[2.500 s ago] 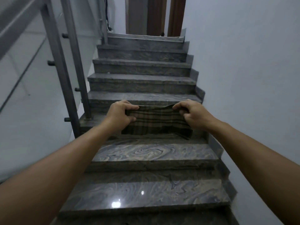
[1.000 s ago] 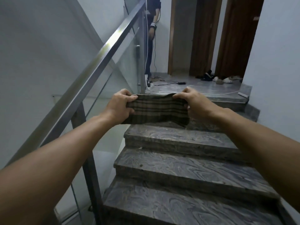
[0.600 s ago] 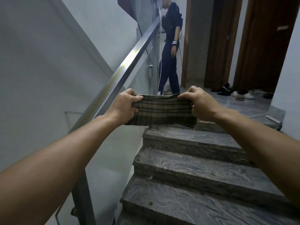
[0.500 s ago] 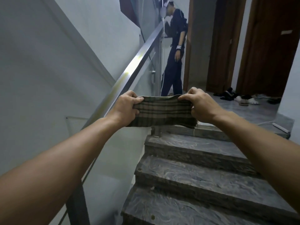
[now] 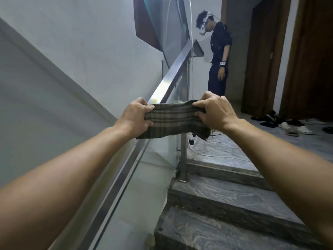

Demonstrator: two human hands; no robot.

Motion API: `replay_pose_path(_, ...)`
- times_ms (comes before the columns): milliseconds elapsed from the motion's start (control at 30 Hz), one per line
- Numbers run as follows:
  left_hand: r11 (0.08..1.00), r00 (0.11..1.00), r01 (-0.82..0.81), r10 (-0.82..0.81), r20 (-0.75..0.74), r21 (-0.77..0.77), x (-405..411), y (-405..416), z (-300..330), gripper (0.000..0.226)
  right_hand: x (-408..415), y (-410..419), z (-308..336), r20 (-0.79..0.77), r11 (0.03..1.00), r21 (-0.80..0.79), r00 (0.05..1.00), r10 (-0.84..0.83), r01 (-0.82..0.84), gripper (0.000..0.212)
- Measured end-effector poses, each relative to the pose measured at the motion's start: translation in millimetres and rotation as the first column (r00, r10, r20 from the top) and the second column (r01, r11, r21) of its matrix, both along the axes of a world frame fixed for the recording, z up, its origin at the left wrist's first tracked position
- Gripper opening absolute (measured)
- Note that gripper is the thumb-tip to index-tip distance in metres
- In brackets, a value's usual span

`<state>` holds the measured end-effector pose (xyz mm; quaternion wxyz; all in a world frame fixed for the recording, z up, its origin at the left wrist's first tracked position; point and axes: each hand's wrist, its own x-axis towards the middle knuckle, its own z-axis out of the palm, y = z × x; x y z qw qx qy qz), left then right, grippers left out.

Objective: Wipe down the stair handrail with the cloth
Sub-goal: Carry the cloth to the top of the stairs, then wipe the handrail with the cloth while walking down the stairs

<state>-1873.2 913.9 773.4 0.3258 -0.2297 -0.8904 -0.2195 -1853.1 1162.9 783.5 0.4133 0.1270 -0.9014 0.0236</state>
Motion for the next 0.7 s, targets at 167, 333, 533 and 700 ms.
replay_pose_path(167, 0.997, 0.997, -0.073, 0.073, -0.017, 0.009, -55.6, 24.8, 35.4, 0.056, -78.3, 22.4, 34.1, -0.059, 1.0, 0.024, 0.998, 0.002, -0.001, 0.029)
replay_pose_path(333, 0.987, 0.987, -0.159, 0.158, 0.012, 0.018, -113.2, 50.1, 73.6, 0.054, -162.5, 38.1, 81.8, -0.092, 0.999, 0.041, 0.996, 0.008, -0.005, 0.038)
replay_pose_path(533, 0.964, 0.963, -0.266, 0.267, 0.027, -0.027, -174.4, 71.8, 111.5, 0.045, -244.9, 32.9, 130.6, -0.046, 0.979, 0.181, 0.995, -0.086, 0.093, 0.035)
replay_pose_path(700, 0.929, 0.931, -0.348, 0.358, 0.073, -0.127, -210.6, 87.9, 126.3, 0.047, -297.5, 26.4, 155.8, 0.015, 0.94, 0.304, 0.986, -0.168, 0.156, 0.035)
